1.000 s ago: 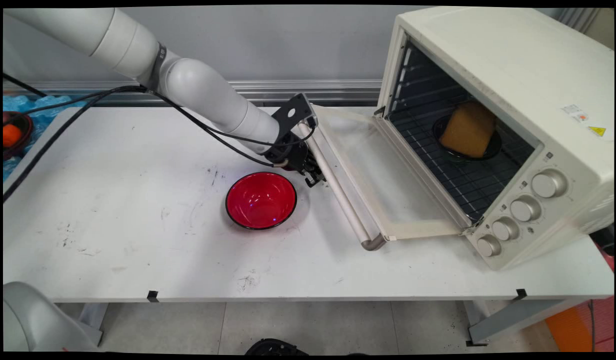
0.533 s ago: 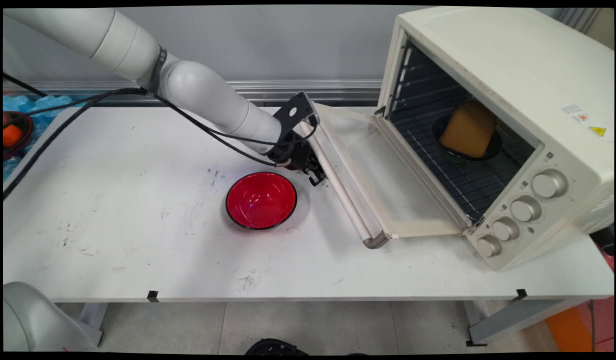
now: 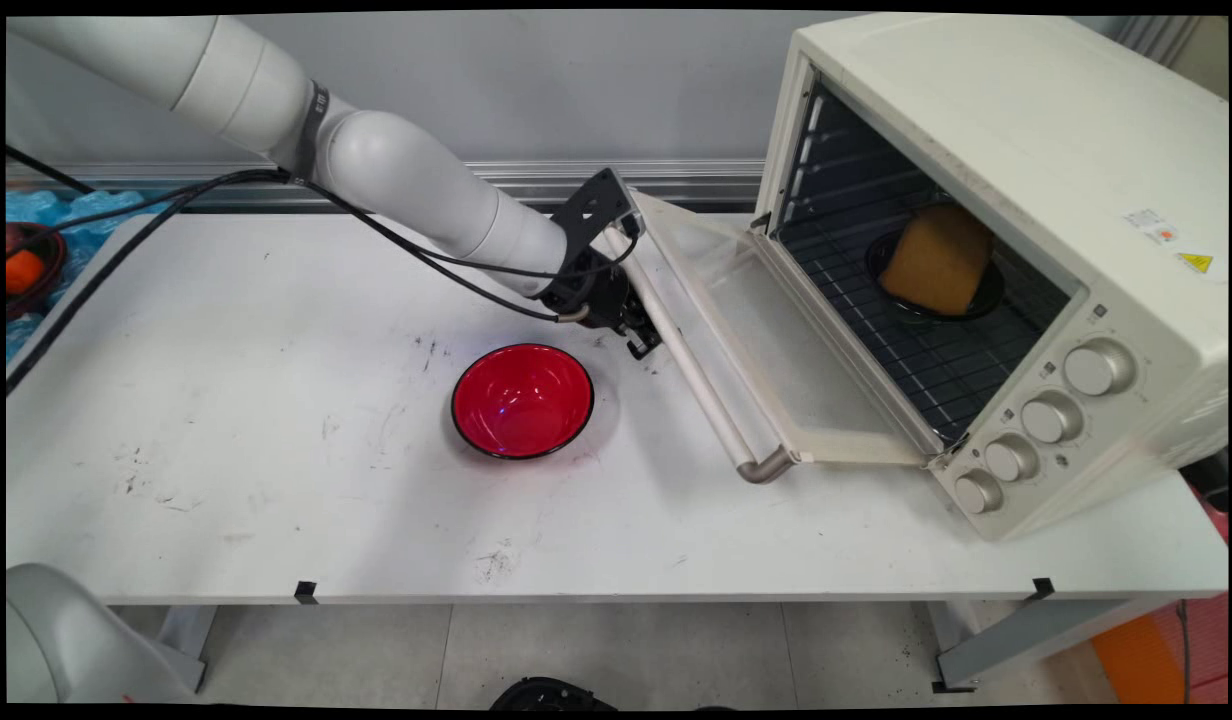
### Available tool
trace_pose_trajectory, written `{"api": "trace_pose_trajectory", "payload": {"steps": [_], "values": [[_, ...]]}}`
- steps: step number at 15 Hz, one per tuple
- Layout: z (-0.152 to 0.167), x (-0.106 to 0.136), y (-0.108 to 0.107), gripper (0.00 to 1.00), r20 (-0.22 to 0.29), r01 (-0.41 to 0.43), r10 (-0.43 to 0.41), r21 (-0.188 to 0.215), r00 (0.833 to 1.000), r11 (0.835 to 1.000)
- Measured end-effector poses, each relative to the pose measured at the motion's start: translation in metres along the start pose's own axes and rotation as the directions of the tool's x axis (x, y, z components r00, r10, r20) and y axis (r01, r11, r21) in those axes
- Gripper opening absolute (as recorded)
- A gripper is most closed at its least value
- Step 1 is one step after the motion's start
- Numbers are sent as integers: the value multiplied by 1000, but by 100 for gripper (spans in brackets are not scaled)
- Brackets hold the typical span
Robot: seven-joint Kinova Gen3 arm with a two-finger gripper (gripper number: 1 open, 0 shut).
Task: Close the oven
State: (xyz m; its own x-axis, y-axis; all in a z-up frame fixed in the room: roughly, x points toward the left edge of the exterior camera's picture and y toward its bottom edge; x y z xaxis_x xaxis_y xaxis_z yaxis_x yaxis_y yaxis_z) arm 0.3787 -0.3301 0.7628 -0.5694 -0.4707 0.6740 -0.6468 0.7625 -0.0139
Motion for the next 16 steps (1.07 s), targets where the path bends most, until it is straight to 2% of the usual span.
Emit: {"api": "trace_pose_trajectory", "payload": {"steps": [6,16], "values": [[-7,15,0,0,-40,-15,15,4,999,1000],[-26,55,1,0,-120,-34,35,12,992,999]]}}
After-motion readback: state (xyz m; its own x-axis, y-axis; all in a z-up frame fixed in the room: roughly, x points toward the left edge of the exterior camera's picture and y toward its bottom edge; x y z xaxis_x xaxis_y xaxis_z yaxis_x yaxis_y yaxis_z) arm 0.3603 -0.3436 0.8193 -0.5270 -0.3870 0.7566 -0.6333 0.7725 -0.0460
